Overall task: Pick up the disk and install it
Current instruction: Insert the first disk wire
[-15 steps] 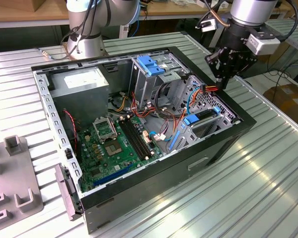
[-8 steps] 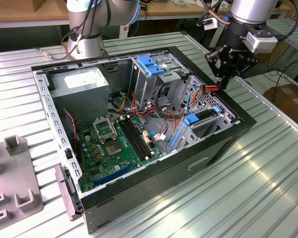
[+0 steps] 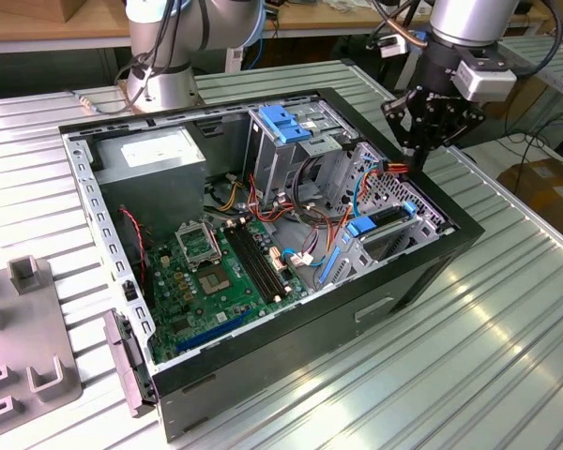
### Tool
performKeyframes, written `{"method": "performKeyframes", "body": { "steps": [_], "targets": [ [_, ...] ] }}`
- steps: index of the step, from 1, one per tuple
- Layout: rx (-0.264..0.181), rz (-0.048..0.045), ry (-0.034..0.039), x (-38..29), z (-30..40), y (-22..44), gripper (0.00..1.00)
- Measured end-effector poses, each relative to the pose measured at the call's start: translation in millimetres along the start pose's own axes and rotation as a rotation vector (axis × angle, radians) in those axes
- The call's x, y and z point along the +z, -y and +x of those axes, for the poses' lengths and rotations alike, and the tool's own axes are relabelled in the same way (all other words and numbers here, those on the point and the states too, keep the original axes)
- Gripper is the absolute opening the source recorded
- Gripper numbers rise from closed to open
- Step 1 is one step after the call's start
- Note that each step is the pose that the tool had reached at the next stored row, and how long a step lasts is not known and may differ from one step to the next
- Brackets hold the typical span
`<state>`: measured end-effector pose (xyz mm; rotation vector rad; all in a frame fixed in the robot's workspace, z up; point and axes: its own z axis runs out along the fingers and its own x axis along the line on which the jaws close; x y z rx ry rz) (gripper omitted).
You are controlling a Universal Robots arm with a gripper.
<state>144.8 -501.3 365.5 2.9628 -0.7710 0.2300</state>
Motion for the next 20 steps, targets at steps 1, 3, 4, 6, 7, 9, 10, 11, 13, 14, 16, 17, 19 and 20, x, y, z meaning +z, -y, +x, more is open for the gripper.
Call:
{"method": "performKeyframes", "body": {
  "steps": [1, 3, 4, 6, 7, 9, 10, 11, 13, 14, 16, 17, 19, 20],
  "targets": [
    [0.0, 0.0001, 0.0, -0.3, -2.9, -1.6, 0.16],
    [0.0, 0.0, 0.0, -1.0, -8.8, -4.9, 0.16],
    [0.001, -0.0002, 0.0001, -1.3, -11.7, -6.6, 0.16],
    [0.04, -0.0063, 0.0014, -1.0, -11.9, -6.7, 0.16],
    [0.058, -0.0095, 0.0019, -1.0, -11.9, -6.7, 0.16],
    [0.124, -0.0204, 0.004, -0.5, -12.1, -6.7, 0.16],
    [0.149, -0.0245, 0.0047, -0.3, -12.1, -6.6, 0.16],
    [0.163, -0.0268, 0.0051, -0.2, -12.1, -6.7, 0.16],
    [0.192, -0.0317, 0.006, 0.2, -12.2, -6.7, 0.16],
    [0.204, -0.0339, 0.0063, 0.3, -12.2, -6.6, 0.16],
    [0.228, -0.0388, 0.0063, 0.6, -12.2, -6.6, 0.16],
    [0.242, -0.042, 0.0061, 0.6, -12.2, -6.7, 0.16],
    [0.259, -0.0468, 0.0053, 0.7, -12.2, -6.7, 0.16],
    [0.268, -0.0496, 0.0046, 0.7, -12.2, -6.6, 0.16]
  ]
}}
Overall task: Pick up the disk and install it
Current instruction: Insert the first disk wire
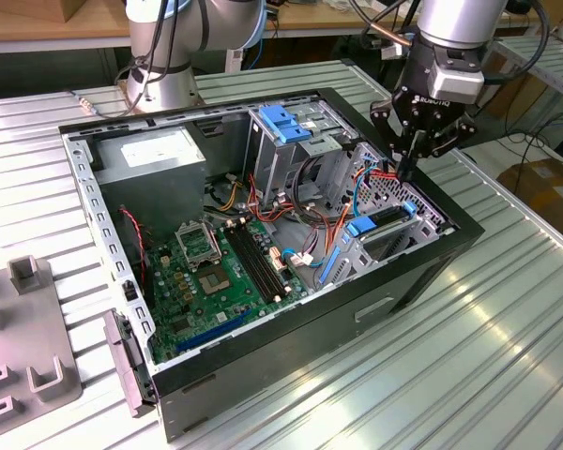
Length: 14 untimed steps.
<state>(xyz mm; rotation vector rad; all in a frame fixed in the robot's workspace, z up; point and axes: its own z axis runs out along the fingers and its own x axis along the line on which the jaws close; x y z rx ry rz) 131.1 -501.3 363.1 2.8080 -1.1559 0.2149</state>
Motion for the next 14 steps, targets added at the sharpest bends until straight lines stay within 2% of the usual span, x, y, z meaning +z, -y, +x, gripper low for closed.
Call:
{"method": "performKeyframes", "body": {
  "steps": [5, 10, 12, 14],
  "targets": [
    [0.034, -0.0103, -0.0032, -0.1, 0.0, -0.1, 0.16],
    [0.122, -0.0255, 0.0002, -0.1, -0.1, -0.1, 0.16],
    [0.179, -0.0352, 0.0024, -0.1, -0.1, -0.1, 0.16],
    [0.213, -0.0411, 0.0036, 0.1, -0.1, -0.1, 0.16]
  ]
}}
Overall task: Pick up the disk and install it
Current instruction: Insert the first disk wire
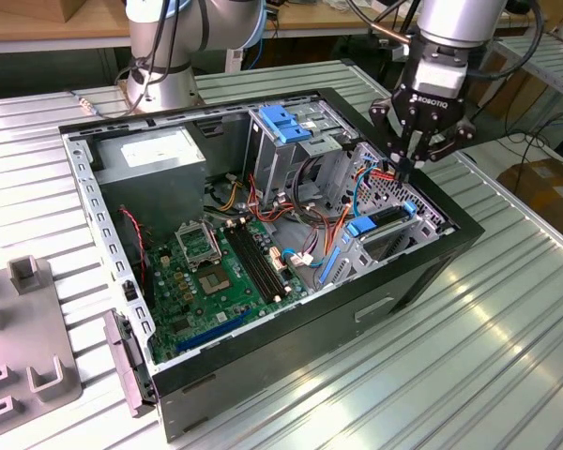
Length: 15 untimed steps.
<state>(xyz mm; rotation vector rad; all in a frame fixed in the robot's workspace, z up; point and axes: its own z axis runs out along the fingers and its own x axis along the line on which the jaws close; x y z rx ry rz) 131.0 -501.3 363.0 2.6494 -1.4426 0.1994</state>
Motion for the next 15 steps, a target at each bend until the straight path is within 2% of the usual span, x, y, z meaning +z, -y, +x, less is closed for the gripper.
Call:
{"method": "performKeyframes", "body": {
  "steps": [2, 7, 15],
  "targets": [
    [0.031, -0.0055, 0.0011, 0.1, 0.0, 0.0, 0.16],
    [0.148, -0.0261, 0.0056, 0.4, -0.1, 0.0, 0.16],
    [0.296, -0.052, 0.0118, 1.1, -0.2, 0.0, 0.16]
  ]
}}
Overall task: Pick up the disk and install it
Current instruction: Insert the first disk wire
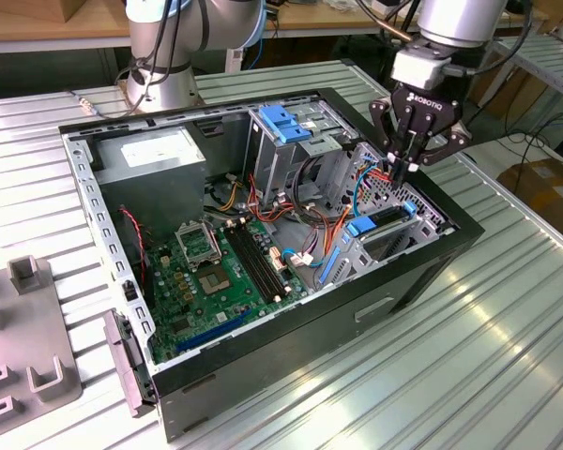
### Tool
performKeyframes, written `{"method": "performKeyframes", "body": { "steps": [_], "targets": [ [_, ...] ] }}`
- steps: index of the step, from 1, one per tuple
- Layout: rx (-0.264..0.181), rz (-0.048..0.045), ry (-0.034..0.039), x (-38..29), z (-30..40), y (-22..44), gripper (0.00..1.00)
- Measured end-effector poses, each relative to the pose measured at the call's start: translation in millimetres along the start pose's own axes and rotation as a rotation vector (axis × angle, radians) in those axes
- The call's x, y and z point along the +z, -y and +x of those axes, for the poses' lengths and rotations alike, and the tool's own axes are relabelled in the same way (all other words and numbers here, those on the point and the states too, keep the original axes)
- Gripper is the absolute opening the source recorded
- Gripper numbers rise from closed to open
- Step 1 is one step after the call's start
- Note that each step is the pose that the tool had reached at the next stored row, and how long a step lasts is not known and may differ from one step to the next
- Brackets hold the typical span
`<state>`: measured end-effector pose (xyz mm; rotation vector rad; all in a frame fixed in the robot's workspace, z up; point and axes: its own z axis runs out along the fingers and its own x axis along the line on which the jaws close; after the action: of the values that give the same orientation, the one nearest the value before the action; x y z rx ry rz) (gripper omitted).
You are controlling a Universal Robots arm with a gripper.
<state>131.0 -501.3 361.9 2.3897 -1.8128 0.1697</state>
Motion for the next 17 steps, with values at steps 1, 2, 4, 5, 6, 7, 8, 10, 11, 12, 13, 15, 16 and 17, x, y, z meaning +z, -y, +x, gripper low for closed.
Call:
{"method": "performKeyframes", "body": {
  "steps": [1, 2, 4, 5, 6, 7, 8, 10, 11, 12, 13, 15, 16, 17],
  "targets": [
    [0.014, -0.0025, 0.0006, 0.1, 0.0, 0.0, 0.16],
    [0.035, -0.0062, 0.0015, 0.4, -0.1, 0.0, 0.16],
    [0.073, -0.0127, 0.0031, 1.0, -0.2, 0.0, 0.16],
    [0.089, -0.0155, 0.0037, 1.3, -0.2, 0.0, 0.16],
    [0.104, -0.0181, 0.0044, 1.6, -0.3, 0.1, 0.16],
    [0.127, -0.0221, 0.0053, 2.0, -0.3, 0.1, 0.16],
    [0.141, -0.0246, 0.0058, 2.2, -0.4, 0.1, 0.16],
    [0.177, -0.0309, 0.0074, 2.9, -0.5, 0.1, 0.16],
    [0.208, -0.0364, 0.0087, 3.5, -0.6, 0.1, 0.16],
    [0.23, -0.0402, 0.0096, 4.0, -0.7, 0.2, 0.16],
    [0.246, -0.0431, 0.0104, 4.4, -0.8, 0.2, 0.16],
    [0.267, -0.0467, 0.0111, 4.9, -0.9, 0.1, 0.16],
    [0.27, -0.0467, 0.0148, 5.8, 0.1, -0.1, 0.16],
    [0.27, -0.0455, 0.0245, 6.5, 2.0, -0.8, 0.16]
  ]
}}
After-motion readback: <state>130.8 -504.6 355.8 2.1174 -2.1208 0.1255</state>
